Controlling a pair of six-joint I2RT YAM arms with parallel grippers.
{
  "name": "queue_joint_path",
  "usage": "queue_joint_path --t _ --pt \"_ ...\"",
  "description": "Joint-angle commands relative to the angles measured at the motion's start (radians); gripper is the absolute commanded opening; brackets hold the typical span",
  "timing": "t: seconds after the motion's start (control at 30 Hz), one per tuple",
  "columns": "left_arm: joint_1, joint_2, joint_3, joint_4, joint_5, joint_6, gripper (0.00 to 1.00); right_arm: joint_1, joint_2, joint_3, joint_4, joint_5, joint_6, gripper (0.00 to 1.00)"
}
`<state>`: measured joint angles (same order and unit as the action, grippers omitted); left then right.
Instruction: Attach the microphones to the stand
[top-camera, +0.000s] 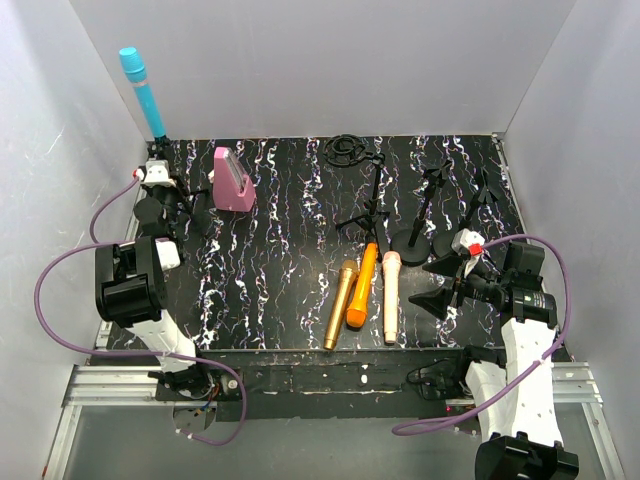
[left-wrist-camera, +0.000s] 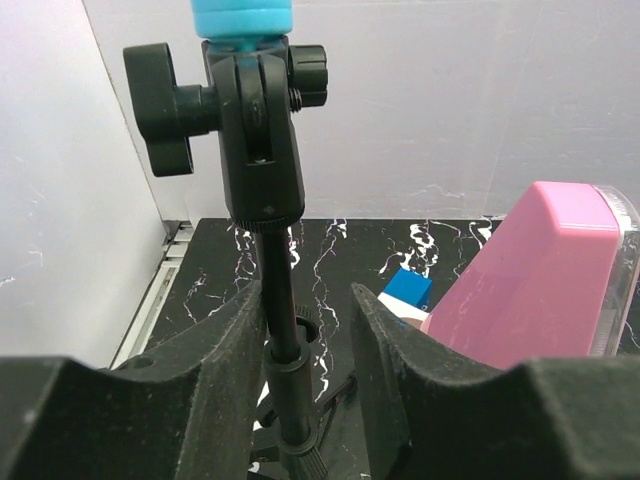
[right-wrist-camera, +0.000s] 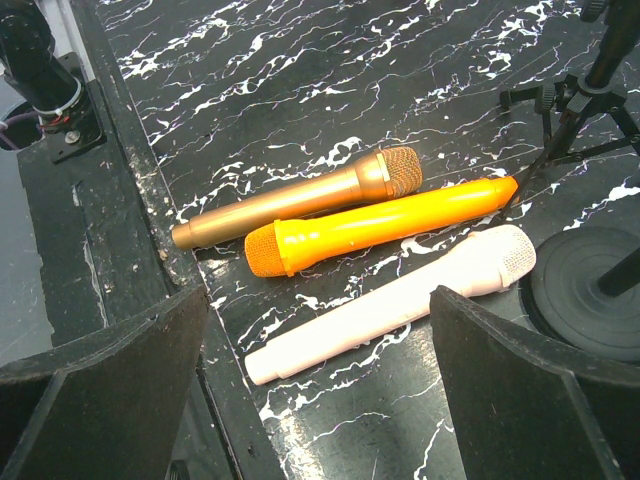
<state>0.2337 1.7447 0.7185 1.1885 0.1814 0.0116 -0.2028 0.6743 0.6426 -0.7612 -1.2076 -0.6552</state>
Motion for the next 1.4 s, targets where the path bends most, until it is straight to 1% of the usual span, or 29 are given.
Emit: queue_joint_path --t 0.0,0.07,0.13,0.2,0.23,0.27,0.33,0.43,0.53,0.67,0.73,0.77,0.83,0.9,1.0,1.1,1.2,1.27,1.3,1.37 --pt "0.003 -0.040 0.030 -0.030 0.010 0.001 0.39 0.000 -0.001 0.005 -0.004 -0.012 -0.012 0.98" --pt "0.003 -0.043 0.027 -0.038 0.007 0.001 0.41 0.000 -0.001 0.005 -0.004 -0.013 -0.012 0.98" --pt "0.003 -0.051 0.019 -0.044 -0.003 -0.001 0.46 0.002 -0.002 0.006 -0.004 -0.013 -0.012 0.98" --pt "0.004 -0.071 0.001 -0.044 -0.037 -0.004 0.57 -0.001 -0.002 0.006 -0.004 -0.015 -0.012 0.98" --pt "0.003 -0.077 -0.008 -0.046 -0.058 -0.004 0.61 0.000 -0.004 0.006 -0.004 -0.017 -0.012 0.98" --pt "0.003 -0.097 -0.017 -0.061 -0.088 -0.036 0.67 0.002 -0.005 0.008 -0.006 -0.017 -0.012 0.98" --pt "0.003 -0.137 -0.034 -0.107 -0.132 -0.053 0.74 0.002 -0.008 0.008 -0.004 -0.018 -0.014 0.98" --pt "0.003 -0.213 -0.069 -0.165 -0.149 -0.076 0.87 0.002 -0.013 0.009 -0.007 -0.021 -0.015 0.98" --pt "0.004 -0.313 -0.091 -0.278 -0.149 -0.139 0.97 0.003 -0.019 0.009 -0.010 -0.023 -0.018 0.98" --pt "0.003 -0.491 -0.132 -0.472 -0.168 -0.245 0.98 0.003 -0.030 0.009 -0.010 -0.024 -0.018 0.98" --pt "0.001 -0.597 -0.131 -0.617 -0.145 -0.285 0.98 0.003 -0.030 0.009 -0.012 -0.020 -0.021 0.98" --pt "0.001 -0.655 -0.120 -0.701 -0.125 -0.298 0.98 0.005 -0.033 0.009 -0.013 -0.017 -0.024 0.98" --pt "0.000 -0.711 -0.082 -0.890 -0.070 -0.347 0.98 0.005 -0.041 0.006 -0.016 -0.014 -0.029 0.98" --pt "-0.002 -0.738 -0.071 -0.998 0.043 -0.438 0.98 0.005 -0.047 0.003 -0.016 -0.004 -0.034 0.98" --pt "0.000 -0.771 -0.085 -1.044 0.195 -0.589 0.98 0.003 -0.053 -0.001 -0.009 0.011 -0.032 0.98" --pt "0.000 -0.774 -0.086 -1.076 0.396 -0.669 0.98 0.003 -0.059 -0.006 -0.010 0.016 -0.038 0.98" --pt "-0.017 -0.794 -0.108 -1.103 0.510 -0.749 0.98 0.002 -0.061 -0.011 -0.015 0.019 -0.041 0.98" --pt "-0.081 -0.821 -0.120 -1.142 0.517 -0.768 0.98 0.000 -0.058 -0.012 -0.013 0.016 -0.044 0.98" --pt "-0.126 -0.836 -0.122 -1.171 0.494 -0.756 0.98 0.000 -0.050 -0.011 -0.012 0.016 -0.041 0.98" --pt "-0.270 -0.861 -0.126 -1.240 0.411 -0.734 0.98 -0.004 -0.042 -0.012 -0.009 0.020 -0.043 0.98"
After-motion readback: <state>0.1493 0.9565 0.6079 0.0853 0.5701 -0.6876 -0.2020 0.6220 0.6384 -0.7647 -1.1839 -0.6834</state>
